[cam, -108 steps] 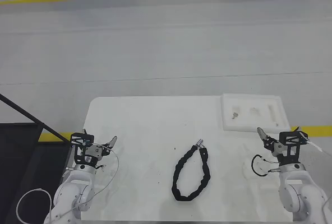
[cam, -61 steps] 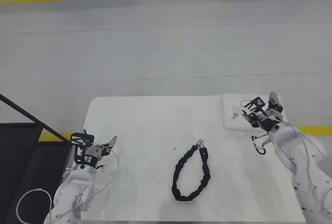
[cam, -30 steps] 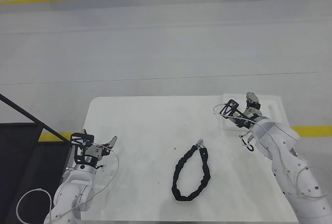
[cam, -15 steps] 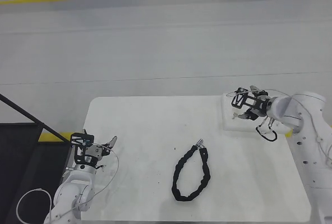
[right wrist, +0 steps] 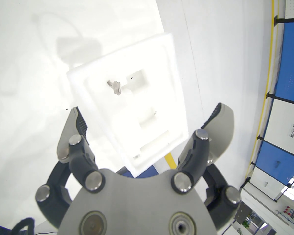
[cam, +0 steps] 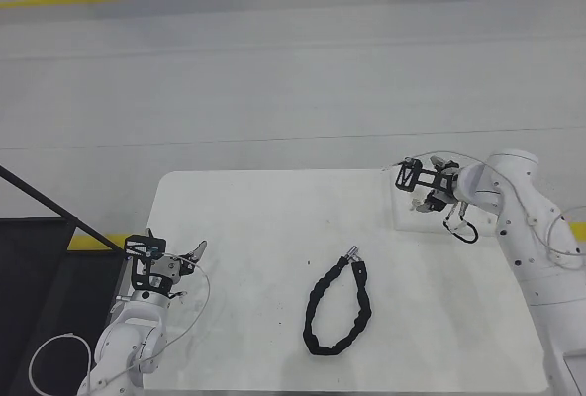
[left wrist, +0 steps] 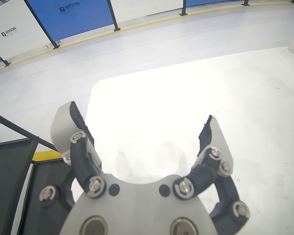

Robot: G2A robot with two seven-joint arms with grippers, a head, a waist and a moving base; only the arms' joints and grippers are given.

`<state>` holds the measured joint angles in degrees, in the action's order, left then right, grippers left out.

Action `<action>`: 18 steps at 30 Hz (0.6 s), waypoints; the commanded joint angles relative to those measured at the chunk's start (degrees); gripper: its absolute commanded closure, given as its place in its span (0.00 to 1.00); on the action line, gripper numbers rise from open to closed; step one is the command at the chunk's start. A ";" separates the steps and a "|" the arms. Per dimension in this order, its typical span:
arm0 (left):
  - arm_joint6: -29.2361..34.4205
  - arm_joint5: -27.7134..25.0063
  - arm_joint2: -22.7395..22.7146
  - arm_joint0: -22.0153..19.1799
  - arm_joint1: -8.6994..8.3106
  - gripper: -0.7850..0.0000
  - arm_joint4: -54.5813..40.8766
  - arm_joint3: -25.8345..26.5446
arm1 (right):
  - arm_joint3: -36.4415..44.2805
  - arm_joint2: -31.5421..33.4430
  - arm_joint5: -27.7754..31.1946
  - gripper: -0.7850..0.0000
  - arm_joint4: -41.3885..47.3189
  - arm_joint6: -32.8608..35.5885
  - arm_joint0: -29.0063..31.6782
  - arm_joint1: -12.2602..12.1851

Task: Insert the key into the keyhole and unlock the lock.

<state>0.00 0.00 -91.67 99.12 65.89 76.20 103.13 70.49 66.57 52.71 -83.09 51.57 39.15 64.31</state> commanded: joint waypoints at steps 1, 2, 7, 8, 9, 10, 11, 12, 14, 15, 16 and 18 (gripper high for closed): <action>0.00 0.00 0.00 0.00 0.00 0.00 0.00 0.00 | -2.30 -1.33 -0.02 0.11 1.46 0.03 -1.58 0.14; 0.00 0.00 0.00 0.00 0.00 0.00 0.00 0.00 | -3.34 -1.98 -0.19 0.14 1.78 0.19 -2.37 0.22; 0.00 0.00 0.00 0.00 0.00 0.00 0.00 0.00 | -8.04 -5.38 -0.56 0.39 3.55 0.56 -5.56 0.83; 0.00 0.00 0.00 0.00 0.00 0.00 0.00 0.00 | -8.89 -6.03 -0.63 0.44 3.80 0.63 -6.19 0.98; 0.00 0.00 0.00 0.00 0.00 0.00 0.00 0.00 | -9.74 -6.64 -0.76 0.45 4.02 0.76 -6.80 1.13; 0.00 0.00 0.00 0.00 0.00 0.00 0.00 0.00 | -10.66 -7.29 -0.80 0.49 4.35 0.80 -7.36 1.30; 0.00 0.00 0.00 0.00 0.00 0.00 0.00 0.00 | -11.51 -7.88 -0.87 0.48 4.60 0.87 -8.00 1.47; 0.00 0.00 0.00 0.00 0.00 0.00 0.00 0.00 | -12.44 -8.41 -0.89 0.41 5.01 0.89 -8.57 1.65; 0.00 0.00 0.00 0.00 0.00 0.00 0.00 0.00 | -14.10 -9.56 -0.90 0.47 5.53 0.89 -9.65 2.02; 0.00 0.00 0.00 0.00 0.00 0.00 0.00 0.00 | -14.94 -10.12 -0.83 0.50 5.85 0.83 -10.09 2.21; 0.00 0.00 0.00 0.00 0.00 0.00 0.00 0.00 | -15.72 -10.66 -0.73 0.49 6.15 0.73 -10.55 2.40; 0.00 0.00 0.00 0.00 0.00 0.00 0.00 0.00 | -17.15 -11.71 -0.69 0.43 6.47 0.69 -11.32 2.76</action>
<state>0.00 0.00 -91.67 99.12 65.89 76.20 103.13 54.15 55.41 51.97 -76.81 52.31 28.23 66.89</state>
